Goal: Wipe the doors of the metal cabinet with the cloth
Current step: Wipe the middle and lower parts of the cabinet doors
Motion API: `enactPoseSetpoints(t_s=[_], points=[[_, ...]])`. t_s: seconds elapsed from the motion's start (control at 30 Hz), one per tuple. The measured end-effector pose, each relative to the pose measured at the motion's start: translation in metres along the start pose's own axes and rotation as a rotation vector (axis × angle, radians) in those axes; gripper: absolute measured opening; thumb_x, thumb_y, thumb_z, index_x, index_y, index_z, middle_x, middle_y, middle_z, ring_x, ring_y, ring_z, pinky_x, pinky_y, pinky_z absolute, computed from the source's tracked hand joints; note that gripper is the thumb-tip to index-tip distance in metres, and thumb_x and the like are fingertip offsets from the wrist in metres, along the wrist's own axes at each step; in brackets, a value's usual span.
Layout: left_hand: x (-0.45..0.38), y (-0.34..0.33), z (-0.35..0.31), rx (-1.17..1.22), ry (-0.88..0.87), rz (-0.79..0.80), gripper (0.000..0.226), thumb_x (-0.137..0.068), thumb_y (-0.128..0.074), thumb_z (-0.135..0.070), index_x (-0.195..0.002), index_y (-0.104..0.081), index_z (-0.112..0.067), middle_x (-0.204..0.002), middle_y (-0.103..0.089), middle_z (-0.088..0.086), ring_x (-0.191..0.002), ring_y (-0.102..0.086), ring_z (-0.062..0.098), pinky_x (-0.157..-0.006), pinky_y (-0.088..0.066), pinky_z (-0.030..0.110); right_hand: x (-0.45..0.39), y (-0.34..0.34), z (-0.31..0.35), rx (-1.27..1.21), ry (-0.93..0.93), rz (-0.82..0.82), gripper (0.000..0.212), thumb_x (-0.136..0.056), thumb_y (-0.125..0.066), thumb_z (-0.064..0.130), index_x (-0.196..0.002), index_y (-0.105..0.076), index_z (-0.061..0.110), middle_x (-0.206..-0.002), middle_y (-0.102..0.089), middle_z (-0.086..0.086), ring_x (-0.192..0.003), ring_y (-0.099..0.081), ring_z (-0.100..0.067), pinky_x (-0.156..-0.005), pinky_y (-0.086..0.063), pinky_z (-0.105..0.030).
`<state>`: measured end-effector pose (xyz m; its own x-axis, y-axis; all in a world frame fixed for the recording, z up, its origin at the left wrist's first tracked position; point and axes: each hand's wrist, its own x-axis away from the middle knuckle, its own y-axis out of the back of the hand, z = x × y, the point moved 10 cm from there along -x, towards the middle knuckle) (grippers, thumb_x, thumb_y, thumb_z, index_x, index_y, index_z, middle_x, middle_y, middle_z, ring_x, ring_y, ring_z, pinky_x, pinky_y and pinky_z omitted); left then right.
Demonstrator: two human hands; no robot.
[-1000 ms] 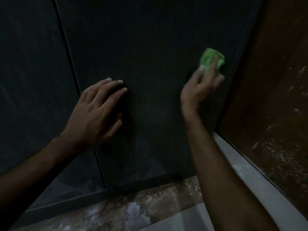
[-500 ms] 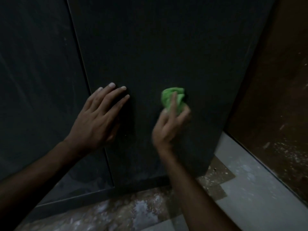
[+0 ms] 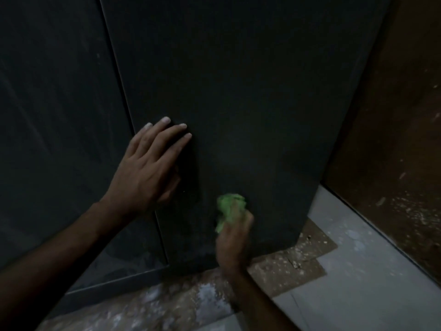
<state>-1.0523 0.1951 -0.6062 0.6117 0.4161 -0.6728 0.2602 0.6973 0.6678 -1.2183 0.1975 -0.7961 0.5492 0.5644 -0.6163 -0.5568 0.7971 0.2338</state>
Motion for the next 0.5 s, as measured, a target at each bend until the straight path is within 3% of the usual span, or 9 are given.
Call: enactPoseSetpoints(t_s=[0.07, 0.13, 0.2, 0.27, 0.3, 0.33, 0.4, 0.43, 0.5], points=[[0.002, -0.001, -0.001, 0.025, -0.007, 0.002, 0.066, -0.089, -0.05, -0.03, -0.149, -0.044, -0.003, -0.155, -0.041, 0.018, -0.15, -0.026, 0.037, -0.123, -0.02, 0.054, -0.008, 0.024, -0.068, -0.111, -0.435, -0.158, 0.055, -0.091, -0.056, -0.01, -0.144, -0.043, 0.0, -0.13, -0.044, -0.037, -0.115, -0.053, -0.05, -0.093, -0.033, -0.027], [0.007, -0.004, 0.001, 0.047, -0.025, 0.015, 0.066, -0.09, -0.05, -0.032, -0.149, -0.043, -0.004, -0.155, -0.041, 0.018, -0.15, -0.025, 0.036, -0.124, -0.018, 0.053, -0.023, 0.028, -0.091, -0.122, -0.662, -0.25, 0.055, -0.098, -0.05, 0.0, -0.15, -0.036, 0.009, -0.141, -0.036, -0.032, -0.124, -0.046, -0.044, -0.099, -0.03, -0.03], [0.01, -0.008, 0.0, 0.06, -0.028, 0.018, 0.066, -0.089, -0.051, -0.033, -0.148, -0.045, -0.005, -0.155, -0.041, 0.018, -0.15, -0.025, 0.036, -0.124, -0.018, 0.053, -0.033, 0.014, -0.053, -0.119, -0.474, -0.234, 0.049, -0.098, -0.051, -0.002, -0.146, -0.043, 0.006, -0.145, -0.034, -0.034, -0.13, -0.045, -0.044, -0.105, -0.034, -0.033], [0.009, -0.01, -0.003, 0.045, -0.013, 0.011, 0.065, -0.088, -0.053, -0.033, -0.146, -0.049, -0.004, -0.154, -0.042, 0.019, -0.15, -0.026, 0.038, -0.123, -0.018, 0.055, -0.001, -0.017, -0.014, -0.053, -0.206, -0.067, 0.044, -0.092, -0.058, -0.005, -0.136, -0.054, 0.0, -0.14, -0.04, -0.039, -0.125, -0.051, -0.049, -0.102, -0.045, -0.041], [0.008, -0.011, -0.005, 0.034, -0.003, 0.007, 0.065, -0.087, -0.053, -0.032, -0.145, -0.05, -0.004, -0.154, -0.043, 0.02, -0.149, -0.025, 0.039, -0.123, -0.017, 0.056, 0.023, -0.028, -0.013, -0.011, -0.167, 0.032, 0.045, -0.09, -0.062, -0.005, -0.134, -0.056, 0.001, -0.138, -0.043, -0.038, -0.121, -0.054, -0.05, -0.098, -0.049, -0.046], [0.007, -0.012, -0.007, 0.026, 0.003, 0.007, 0.065, -0.087, -0.054, -0.032, -0.145, -0.051, -0.004, -0.154, -0.042, 0.02, -0.149, -0.025, 0.039, -0.123, -0.017, 0.056, 0.037, -0.03, -0.027, 0.026, -0.186, 0.089, 0.048, -0.09, -0.063, -0.004, -0.136, -0.055, 0.003, -0.137, -0.045, -0.036, -0.12, -0.055, -0.049, -0.097, -0.05, -0.045], [0.007, -0.015, -0.009, 0.027, -0.005, 0.019, 0.066, -0.087, -0.053, -0.033, -0.146, -0.049, -0.005, -0.155, -0.04, 0.02, -0.15, -0.023, 0.039, -0.124, -0.015, 0.056, 0.037, -0.008, -0.078, -0.033, -0.43, 0.03, 0.051, -0.094, -0.056, -0.004, -0.143, -0.043, 0.002, -0.138, -0.046, -0.032, -0.121, -0.054, -0.045, -0.095, -0.044, -0.024], [0.008, -0.017, -0.009, 0.029, -0.013, 0.031, 0.067, -0.088, -0.052, -0.034, -0.148, -0.046, -0.005, -0.157, -0.038, 0.019, -0.151, -0.021, 0.038, -0.124, -0.014, 0.056, 0.029, 0.005, -0.102, -0.045, -0.552, -0.03, 0.048, -0.097, -0.051, -0.003, -0.144, -0.039, -0.001, -0.137, -0.048, -0.03, -0.12, -0.054, -0.043, -0.08, -0.04, -0.01], [0.014, -0.021, -0.007, 0.04, -0.03, 0.06, 0.07, -0.089, -0.05, -0.036, -0.151, -0.041, -0.005, -0.16, -0.034, 0.018, -0.153, -0.018, 0.036, -0.125, -0.012, 0.055, 0.01, 0.022, -0.115, -0.01, -0.678, -0.138, 0.042, -0.101, -0.045, 0.0, -0.142, -0.039, -0.003, -0.134, -0.05, -0.03, -0.114, -0.055, -0.041, -0.065, -0.034, -0.002]])
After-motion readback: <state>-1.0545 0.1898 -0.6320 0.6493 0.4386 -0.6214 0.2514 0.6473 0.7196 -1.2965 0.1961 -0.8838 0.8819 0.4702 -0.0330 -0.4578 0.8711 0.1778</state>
